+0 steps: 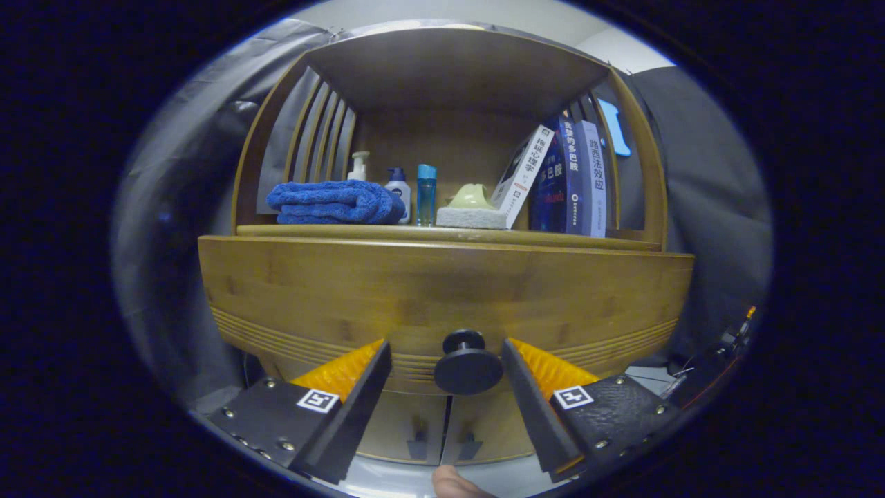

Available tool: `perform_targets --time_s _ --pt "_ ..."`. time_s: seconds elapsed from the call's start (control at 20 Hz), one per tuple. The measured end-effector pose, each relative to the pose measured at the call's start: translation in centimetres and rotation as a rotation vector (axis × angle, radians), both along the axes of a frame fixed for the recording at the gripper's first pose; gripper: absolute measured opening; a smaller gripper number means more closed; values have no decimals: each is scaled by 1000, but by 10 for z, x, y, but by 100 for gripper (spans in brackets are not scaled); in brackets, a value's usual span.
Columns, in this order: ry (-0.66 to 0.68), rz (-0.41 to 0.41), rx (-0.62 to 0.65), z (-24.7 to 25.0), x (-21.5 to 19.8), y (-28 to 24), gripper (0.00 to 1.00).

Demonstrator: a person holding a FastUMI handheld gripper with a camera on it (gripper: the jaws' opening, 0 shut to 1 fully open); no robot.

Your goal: Pull open the drawer, take out the items inside it, and place them on the countertop above the cabinet.

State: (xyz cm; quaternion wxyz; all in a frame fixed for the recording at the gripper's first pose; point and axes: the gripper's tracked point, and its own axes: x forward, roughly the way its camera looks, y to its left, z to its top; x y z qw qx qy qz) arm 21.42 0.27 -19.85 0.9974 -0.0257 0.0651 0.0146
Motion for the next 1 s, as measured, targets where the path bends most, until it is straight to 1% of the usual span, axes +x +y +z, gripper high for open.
perform_targets --time_s 1.0 --pt "-18 -8 18 -2 38 7 98"
